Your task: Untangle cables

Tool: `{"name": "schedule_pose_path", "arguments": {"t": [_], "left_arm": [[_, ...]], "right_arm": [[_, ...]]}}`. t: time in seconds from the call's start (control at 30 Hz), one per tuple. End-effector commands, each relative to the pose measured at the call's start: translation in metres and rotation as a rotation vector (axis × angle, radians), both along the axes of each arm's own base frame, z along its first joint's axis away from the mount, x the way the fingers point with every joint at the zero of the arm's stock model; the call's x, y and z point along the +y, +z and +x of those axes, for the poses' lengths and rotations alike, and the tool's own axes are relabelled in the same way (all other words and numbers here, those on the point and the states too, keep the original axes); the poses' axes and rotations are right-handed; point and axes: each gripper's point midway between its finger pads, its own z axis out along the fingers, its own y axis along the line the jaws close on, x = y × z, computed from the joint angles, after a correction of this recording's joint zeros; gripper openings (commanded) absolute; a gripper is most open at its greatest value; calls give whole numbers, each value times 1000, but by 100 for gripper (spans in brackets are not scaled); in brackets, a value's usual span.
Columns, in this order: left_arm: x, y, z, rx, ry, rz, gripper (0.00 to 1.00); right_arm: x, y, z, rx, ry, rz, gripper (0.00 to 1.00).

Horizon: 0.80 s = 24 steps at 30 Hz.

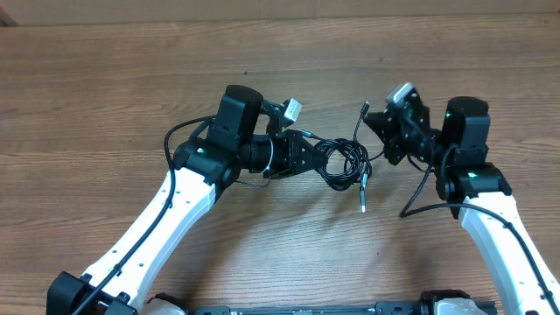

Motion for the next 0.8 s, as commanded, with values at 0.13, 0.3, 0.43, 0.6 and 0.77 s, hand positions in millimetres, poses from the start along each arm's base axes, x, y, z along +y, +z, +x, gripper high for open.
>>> {"name": "schedule_pose_path", "arguments": {"t": [0.13,0.3,0.43,0.6,0.77], "left_arm": [[26,23,14,-61,10,-67,4],[37,34,14,-72,-30,-139,4],[36,36,12,-73,-42,-146,4],[27,41,4,-85,-86,-170,4],[20,44,1,-113,-108,-178,4]], "right_arm": [[-3,34,-16,68,94,258,57],[0,38,-32,88,189,310,71],[10,43,-49,42,323,314,72],[11,42,-51,46,330,315,79],[11,41,-52,50,330,316,79]]}}
